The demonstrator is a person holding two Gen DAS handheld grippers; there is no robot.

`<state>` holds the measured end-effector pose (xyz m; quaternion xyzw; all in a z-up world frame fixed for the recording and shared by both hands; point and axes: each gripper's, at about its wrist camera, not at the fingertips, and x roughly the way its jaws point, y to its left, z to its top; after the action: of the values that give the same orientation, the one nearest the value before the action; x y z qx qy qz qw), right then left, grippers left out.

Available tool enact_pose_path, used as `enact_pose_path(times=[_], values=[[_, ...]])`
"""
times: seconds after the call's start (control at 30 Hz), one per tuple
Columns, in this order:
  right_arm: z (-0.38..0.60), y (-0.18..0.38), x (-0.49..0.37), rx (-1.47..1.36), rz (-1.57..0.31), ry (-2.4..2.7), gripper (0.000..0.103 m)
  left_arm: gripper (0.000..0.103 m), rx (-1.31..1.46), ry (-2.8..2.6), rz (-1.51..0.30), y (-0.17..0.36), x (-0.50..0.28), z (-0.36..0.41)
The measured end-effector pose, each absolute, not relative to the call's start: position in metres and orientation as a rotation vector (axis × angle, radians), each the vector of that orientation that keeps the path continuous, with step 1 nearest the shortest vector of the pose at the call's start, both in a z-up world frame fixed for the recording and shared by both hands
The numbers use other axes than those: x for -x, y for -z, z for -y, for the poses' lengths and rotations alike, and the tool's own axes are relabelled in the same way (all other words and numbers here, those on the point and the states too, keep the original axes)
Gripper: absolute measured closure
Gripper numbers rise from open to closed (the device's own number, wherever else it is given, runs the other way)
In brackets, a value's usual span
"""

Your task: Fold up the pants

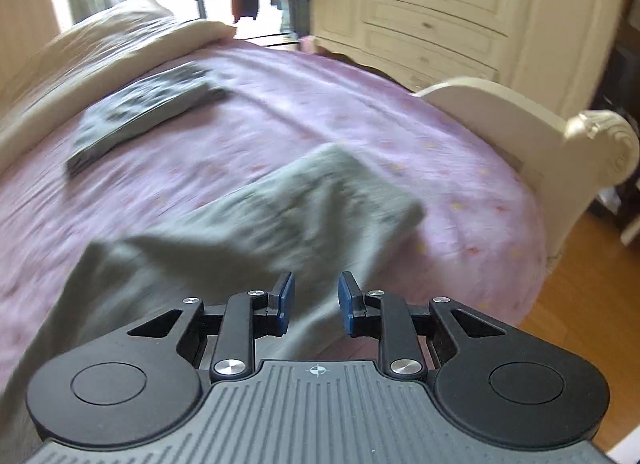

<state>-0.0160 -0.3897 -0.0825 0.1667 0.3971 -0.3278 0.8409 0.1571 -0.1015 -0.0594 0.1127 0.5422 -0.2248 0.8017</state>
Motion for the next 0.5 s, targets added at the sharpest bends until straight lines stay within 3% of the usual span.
enact_pose_path(times=[0.43, 0.5], values=[[0.505, 0.138, 0.003, -0.772, -0.949, 0.646, 0.08, 0.043, -0.378, 0.61, -1.214, 0.084, -0.181, 0.243], [0.503, 0.136, 0.005, -0.781, -0.91, 0.614, 0.094, 0.043, -0.386, 0.608, -1.227, 0.089, -0.189, 0.252]])
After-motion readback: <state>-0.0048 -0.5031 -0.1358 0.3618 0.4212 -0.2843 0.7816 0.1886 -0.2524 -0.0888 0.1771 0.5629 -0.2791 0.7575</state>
